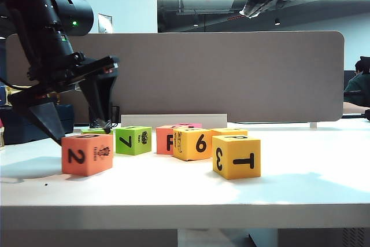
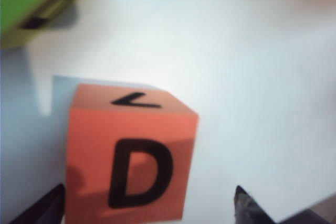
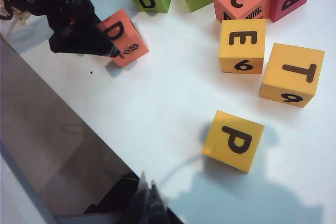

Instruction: Select the appropriate blocks from the scattered letter blocks on the table and arrange them in a row to spell out "DEEP".

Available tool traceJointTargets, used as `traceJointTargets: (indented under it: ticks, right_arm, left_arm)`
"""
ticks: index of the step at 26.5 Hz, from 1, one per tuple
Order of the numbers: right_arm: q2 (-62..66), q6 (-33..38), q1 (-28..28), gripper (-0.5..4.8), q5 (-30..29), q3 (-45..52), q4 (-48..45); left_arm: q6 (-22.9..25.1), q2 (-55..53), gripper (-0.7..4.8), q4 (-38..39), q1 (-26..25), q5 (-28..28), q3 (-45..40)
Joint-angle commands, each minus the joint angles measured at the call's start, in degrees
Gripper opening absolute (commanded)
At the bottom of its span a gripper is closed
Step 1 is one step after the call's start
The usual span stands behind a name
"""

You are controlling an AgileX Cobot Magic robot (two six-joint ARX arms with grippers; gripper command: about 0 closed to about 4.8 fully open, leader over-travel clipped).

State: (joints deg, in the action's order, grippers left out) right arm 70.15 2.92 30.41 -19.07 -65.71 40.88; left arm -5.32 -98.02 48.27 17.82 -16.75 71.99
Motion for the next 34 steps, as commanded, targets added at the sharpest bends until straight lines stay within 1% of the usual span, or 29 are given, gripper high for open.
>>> traceJointTargets:
  ticks: [1, 8, 14, 17, 18, 22, 24, 27, 28, 31, 34]
  right_arm:
    - [-0.1, -0.2, 0.0, -0.01, 0.1, -0.2, -1.0]
    - [-0.1, -0.2, 0.0, -0.01, 0.1, -0.3, -1.0]
    - [-0.1, -0.2, 0.0, -0.01, 0.1, -0.2, -1.3]
    - [-0.1, -0.2, 0.0, -0.01, 0.1, -0.2, -1.7]
    - [-0.1, -0.2, 0.0, -0.01, 0.1, -0.2, -1.7]
    - [-0.1, -0.2, 0.0, -0.01, 0.1, -0.2, -1.7]
    - [-0.1, -0.2, 0.0, -0.01, 0.1, -0.2, -1.7]
    - [-0.1, -0.2, 0.0, -0.01, 0.1, -0.2, -1.7]
    - [-0.1, -0.2, 0.0, -0.01, 0.1, -0.2, -1.8]
    - [-0.1, -0.2, 0.0, -0.01, 0.1, -0.3, -1.9]
    - [-0.1, -0.2, 0.0, -0.01, 0.1, -0.3, -1.9]
  left_arm:
    - [-1.2, 0.2, 4.04, 0.2, 0.1, -1.7, 0.2]
    - [-2.2, 0.2, 4.04, 2.3, 0.1, -2.2, 0.2]
    - [-2.2, 0.2, 4.04, 2.2, 0.1, -4.6, 0.2]
    - [-2.2, 0.2, 4.04, 2.4, 0.1, -8.2, 0.2]
    - [-2.2, 0.2, 4.04, 2.4, 0.1, -8.4, 0.2]
    - [-2.2, 0.2, 4.04, 3.4, 0.1, -8.3, 0.2]
    - [-2.2, 0.2, 4.04, 5.0, 0.1, -7.1, 0.4]
    - [-1.9, 0.2, 4.04, 8.8, 0.1, -3.3, 1.8]
    - [-1.0, 0.2, 4.04, 10.1, 0.1, -2.3, 2.8]
    - [-0.6, 0.2, 4.04, 11.7, 0.1, -2.5, 5.6]
    - [-0.2, 0.2, 4.04, 11.1, 0.1, -2.3, 8.9]
